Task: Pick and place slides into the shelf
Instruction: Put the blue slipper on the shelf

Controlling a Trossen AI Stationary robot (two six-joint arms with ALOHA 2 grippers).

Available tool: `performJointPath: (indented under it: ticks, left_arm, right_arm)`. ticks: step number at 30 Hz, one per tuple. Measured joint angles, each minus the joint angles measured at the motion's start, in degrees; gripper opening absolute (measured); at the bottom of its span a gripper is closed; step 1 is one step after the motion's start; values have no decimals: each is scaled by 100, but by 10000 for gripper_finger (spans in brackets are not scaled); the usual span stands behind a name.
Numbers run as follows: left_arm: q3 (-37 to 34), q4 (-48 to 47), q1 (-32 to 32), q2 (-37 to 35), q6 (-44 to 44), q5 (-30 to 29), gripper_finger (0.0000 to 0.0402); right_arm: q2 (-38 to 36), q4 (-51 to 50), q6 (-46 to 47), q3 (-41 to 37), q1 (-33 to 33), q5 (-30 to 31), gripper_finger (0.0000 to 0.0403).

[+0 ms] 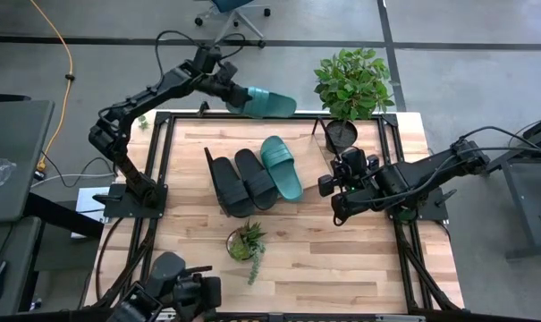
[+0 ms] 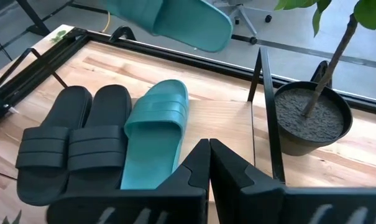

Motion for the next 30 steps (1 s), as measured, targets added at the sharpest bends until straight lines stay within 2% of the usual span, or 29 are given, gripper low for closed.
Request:
performJointPath:
  ticks: [6, 15, 30]
  left_arm:
    - [247, -429, 0, 0, 351, 360, 0]
    - [261, -462, -46, 0, 488, 1336, 0]
    - [261, -530, -687, 0, 549, 1578, 0]
  right_arm:
    - [2, -102, 0, 0, 0, 22, 1]
    - [0, -130, 2, 0, 0, 174, 1]
    - [0, -173, 2, 0, 0, 154, 1]
